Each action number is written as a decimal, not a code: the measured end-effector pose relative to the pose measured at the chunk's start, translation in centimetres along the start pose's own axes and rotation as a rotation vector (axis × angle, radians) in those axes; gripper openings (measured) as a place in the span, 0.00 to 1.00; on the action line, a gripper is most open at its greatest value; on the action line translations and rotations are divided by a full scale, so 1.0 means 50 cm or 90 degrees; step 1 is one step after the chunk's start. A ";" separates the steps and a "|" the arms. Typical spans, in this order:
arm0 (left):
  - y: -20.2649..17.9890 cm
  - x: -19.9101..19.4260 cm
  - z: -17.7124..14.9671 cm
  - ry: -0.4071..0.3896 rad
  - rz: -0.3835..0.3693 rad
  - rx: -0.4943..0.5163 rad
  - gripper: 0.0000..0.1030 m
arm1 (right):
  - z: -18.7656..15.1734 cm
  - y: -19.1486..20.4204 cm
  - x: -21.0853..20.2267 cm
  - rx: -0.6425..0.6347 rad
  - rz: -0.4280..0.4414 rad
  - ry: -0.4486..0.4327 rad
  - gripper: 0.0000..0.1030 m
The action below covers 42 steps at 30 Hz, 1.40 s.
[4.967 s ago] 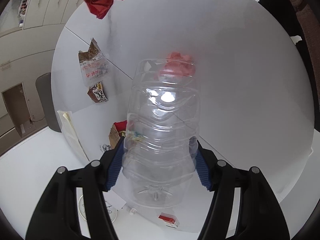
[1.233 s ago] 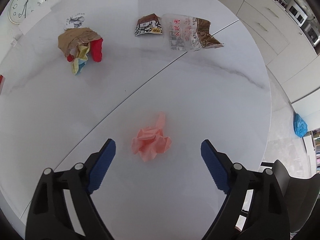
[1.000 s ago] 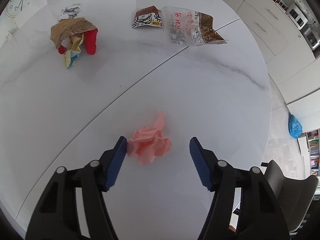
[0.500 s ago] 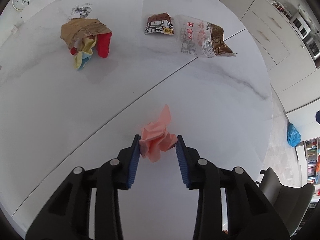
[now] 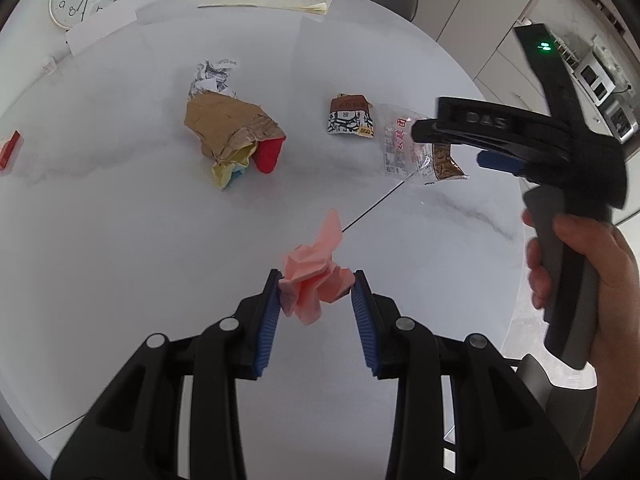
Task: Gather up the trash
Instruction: 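Grasp the clear snack wrapper with the right tool while the left holds pink paper, then carry both items over the white bin and open both tools to drop them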
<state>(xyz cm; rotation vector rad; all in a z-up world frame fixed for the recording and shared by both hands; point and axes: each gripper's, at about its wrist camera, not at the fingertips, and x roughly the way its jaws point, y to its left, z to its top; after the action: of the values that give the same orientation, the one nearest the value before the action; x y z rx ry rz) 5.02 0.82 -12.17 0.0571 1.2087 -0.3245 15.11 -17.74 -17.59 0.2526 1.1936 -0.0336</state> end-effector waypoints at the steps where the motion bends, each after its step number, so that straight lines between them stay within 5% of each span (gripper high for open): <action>1: 0.006 -0.001 0.003 -0.001 0.001 0.003 0.34 | 0.008 0.005 0.017 0.004 -0.010 0.006 0.97; 6: 0.042 0.005 0.015 0.011 0.005 0.007 0.34 | 0.022 0.032 0.083 -0.001 -0.050 0.037 0.97; 10: 0.058 0.005 0.015 0.012 0.004 0.014 0.34 | 0.019 0.038 0.089 -0.016 -0.061 0.035 0.73; 18: 0.060 -0.007 0.021 0.014 -0.004 0.014 0.34 | -0.001 -0.001 0.064 0.022 0.001 0.032 0.48; 29: -0.034 -0.069 0.005 -0.013 -0.020 0.067 0.34 | -0.138 -0.099 -0.163 0.035 0.066 -0.040 0.46; 42: -0.219 -0.084 -0.073 0.008 -0.061 0.173 0.35 | -0.377 -0.275 -0.307 0.100 0.001 -0.033 0.47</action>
<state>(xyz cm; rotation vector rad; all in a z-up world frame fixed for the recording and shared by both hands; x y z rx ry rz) -2.64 -7.94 -8.19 0.2375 1.1754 -0.5718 -10.02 -28.75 -12.37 0.3884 1.1400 -0.1328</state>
